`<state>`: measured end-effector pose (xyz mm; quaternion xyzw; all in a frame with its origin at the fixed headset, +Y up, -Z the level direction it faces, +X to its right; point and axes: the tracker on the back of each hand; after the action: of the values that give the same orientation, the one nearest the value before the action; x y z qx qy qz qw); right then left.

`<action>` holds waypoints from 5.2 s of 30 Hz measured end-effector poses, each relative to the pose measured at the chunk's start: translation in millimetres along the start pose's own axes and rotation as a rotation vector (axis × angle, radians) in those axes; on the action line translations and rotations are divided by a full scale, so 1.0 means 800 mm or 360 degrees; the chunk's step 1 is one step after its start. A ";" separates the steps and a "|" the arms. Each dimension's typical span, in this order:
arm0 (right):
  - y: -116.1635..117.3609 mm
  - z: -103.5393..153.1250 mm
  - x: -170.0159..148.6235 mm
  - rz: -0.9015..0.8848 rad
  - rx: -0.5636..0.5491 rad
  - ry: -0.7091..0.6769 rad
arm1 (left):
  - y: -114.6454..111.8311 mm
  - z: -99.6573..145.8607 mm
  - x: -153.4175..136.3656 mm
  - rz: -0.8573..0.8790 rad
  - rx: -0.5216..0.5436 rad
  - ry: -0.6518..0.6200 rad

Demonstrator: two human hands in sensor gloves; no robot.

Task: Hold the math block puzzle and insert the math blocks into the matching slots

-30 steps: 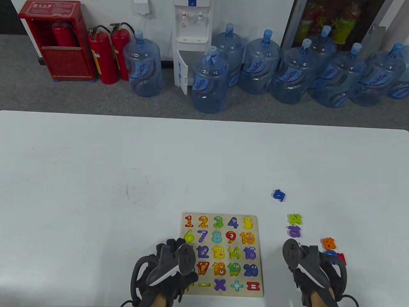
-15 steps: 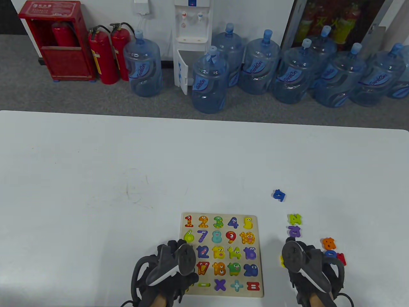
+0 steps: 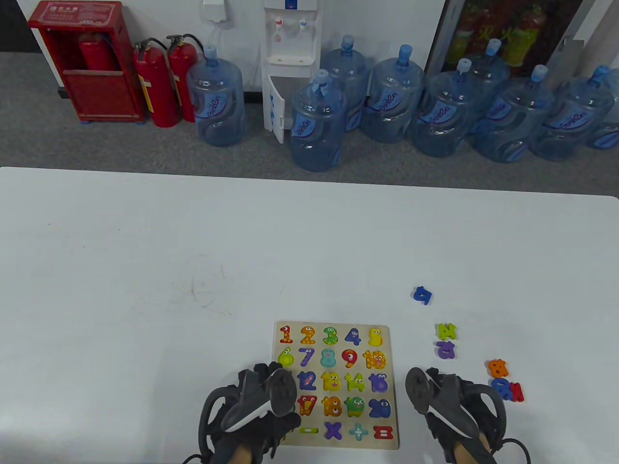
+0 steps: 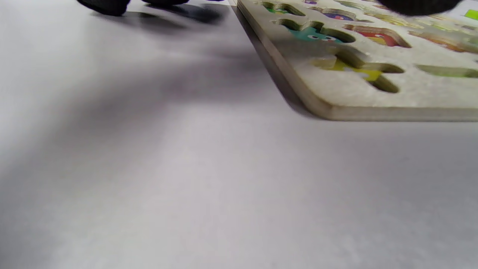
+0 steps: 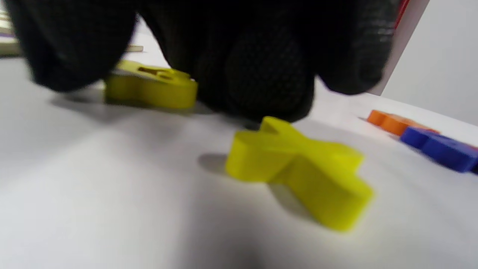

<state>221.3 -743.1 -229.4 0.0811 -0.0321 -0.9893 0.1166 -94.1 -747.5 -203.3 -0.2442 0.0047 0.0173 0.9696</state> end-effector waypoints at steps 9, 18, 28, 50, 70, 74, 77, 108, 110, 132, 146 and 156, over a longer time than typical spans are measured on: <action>0.000 0.006 0.001 -0.0088 0.0116 -0.0162 | 0.001 0.001 0.000 0.0018 0.0005 -0.0012; 0.004 0.007 0.014 0.0002 -0.0047 -0.0210 | 0.001 0.001 0.000 0.0011 0.0012 -0.0013; -0.015 0.017 0.038 -0.0029 -0.0163 -0.0331 | 0.001 0.001 0.000 0.0016 0.0009 -0.0011; -0.071 0.028 0.176 -0.0043 -0.0224 -0.0668 | 0.001 0.001 -0.006 0.0053 0.0013 0.0041; -0.055 0.041 0.220 0.0076 -0.0294 -0.0638 | 0.000 0.004 -0.008 0.0048 0.0001 0.0044; -0.059 0.046 0.218 0.0050 -0.0276 -0.0626 | 0.000 0.004 -0.008 0.0055 -0.0005 0.0038; -0.060 0.051 0.222 0.0067 -0.0262 -0.0632 | 0.000 0.004 -0.008 0.0054 -0.0008 0.0036; -0.117 0.035 0.109 -0.0048 -0.0149 -0.0392 | -0.001 0.005 -0.006 0.0056 -0.0017 0.0016; -0.118 0.028 0.078 -0.0022 -0.0115 -0.0329 | -0.001 0.005 -0.006 0.0059 -0.0017 0.0015; -0.097 0.030 -0.037 -0.0074 0.0399 0.0200 | 0.000 0.005 -0.008 0.0083 -0.0015 0.0019; -0.053 0.012 -0.003 0.0230 0.0411 0.0126 | 0.000 0.005 -0.009 0.0084 -0.0022 0.0015; -0.041 0.014 0.020 0.0126 0.0112 -0.0168 | 0.000 0.004 -0.008 0.0083 -0.0025 0.0013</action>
<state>197.0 -714.7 -223.3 0.0316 -0.0760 -0.9851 0.1509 -100.8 -746.4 -199.9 -0.2517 0.0147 0.0415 0.9668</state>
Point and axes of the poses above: the tracker on the back of each hand, its own x axis roughly to the thumb side, its own z axis roughly from the fingertips to the wrist, y = z × x, and after that the axes turned 9 degrees about y, right-handed
